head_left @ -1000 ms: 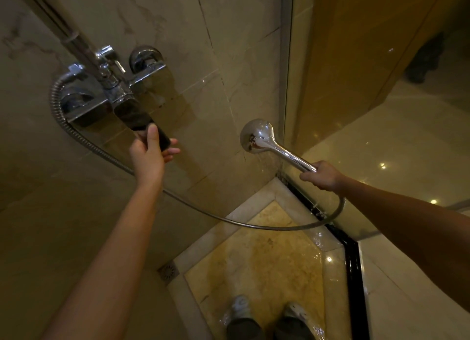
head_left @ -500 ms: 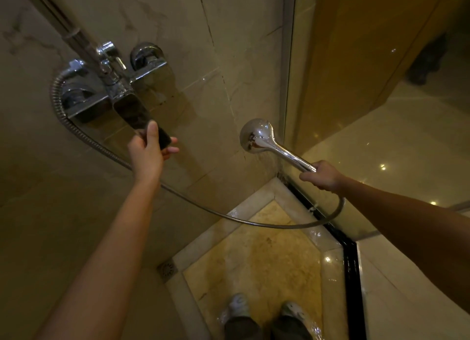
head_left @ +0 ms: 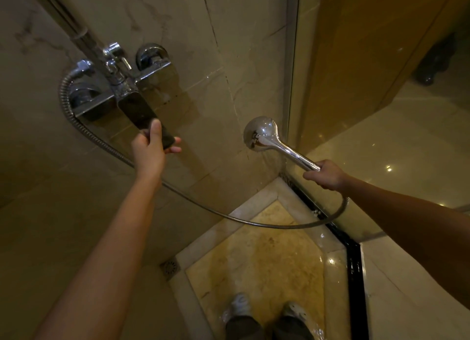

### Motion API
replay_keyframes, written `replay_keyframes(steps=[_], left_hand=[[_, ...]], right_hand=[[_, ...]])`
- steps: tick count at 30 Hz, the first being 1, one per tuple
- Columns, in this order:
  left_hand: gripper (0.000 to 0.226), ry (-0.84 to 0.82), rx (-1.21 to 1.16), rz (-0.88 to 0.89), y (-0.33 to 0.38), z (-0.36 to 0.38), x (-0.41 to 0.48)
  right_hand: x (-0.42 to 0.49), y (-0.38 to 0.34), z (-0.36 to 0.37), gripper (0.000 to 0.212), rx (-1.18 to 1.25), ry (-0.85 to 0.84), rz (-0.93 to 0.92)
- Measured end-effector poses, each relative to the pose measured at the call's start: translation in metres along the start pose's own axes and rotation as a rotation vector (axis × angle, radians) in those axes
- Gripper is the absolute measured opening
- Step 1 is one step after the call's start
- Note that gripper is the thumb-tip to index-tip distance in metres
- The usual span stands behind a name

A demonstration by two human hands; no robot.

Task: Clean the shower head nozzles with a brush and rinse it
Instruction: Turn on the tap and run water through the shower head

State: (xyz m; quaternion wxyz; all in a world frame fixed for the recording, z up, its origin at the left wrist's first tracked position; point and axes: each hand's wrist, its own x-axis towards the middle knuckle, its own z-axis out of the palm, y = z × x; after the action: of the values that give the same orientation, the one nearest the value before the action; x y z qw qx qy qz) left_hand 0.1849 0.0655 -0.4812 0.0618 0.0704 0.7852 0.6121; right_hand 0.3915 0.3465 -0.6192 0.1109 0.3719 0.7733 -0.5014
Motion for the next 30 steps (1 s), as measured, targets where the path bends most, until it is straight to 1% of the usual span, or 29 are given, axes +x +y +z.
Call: replay_keyframes(steps=[3,7,13,23,30], left_hand=[[0.026,-0.003,-0.013,-0.025,0.001,0.001,-0.002],[0.033,-0.003,-0.018,-0.034,0.003,0.002,-0.005],[0.035,0.002,-0.026,-0.046,0.000,0.002,-0.004],[0.023,0.067,-0.024,-0.008,-0.005,0.007,-0.003],[0.023,0.013,0.037,0.024,-0.019,0.002,0.011]], right_hand=[[-0.002,-0.001,0.000,0.011,0.016,-0.014,-0.005],[-0.003,0.002,0.002,0.011,0.010,-0.014,0.002],[-0.001,0.004,0.003,0.013,-0.009,-0.013,-0.004],[0.001,0.002,0.002,0.011,0.031,-0.031,0.005],[0.000,-0.005,0.008,0.010,0.060,-0.026,0.022]])
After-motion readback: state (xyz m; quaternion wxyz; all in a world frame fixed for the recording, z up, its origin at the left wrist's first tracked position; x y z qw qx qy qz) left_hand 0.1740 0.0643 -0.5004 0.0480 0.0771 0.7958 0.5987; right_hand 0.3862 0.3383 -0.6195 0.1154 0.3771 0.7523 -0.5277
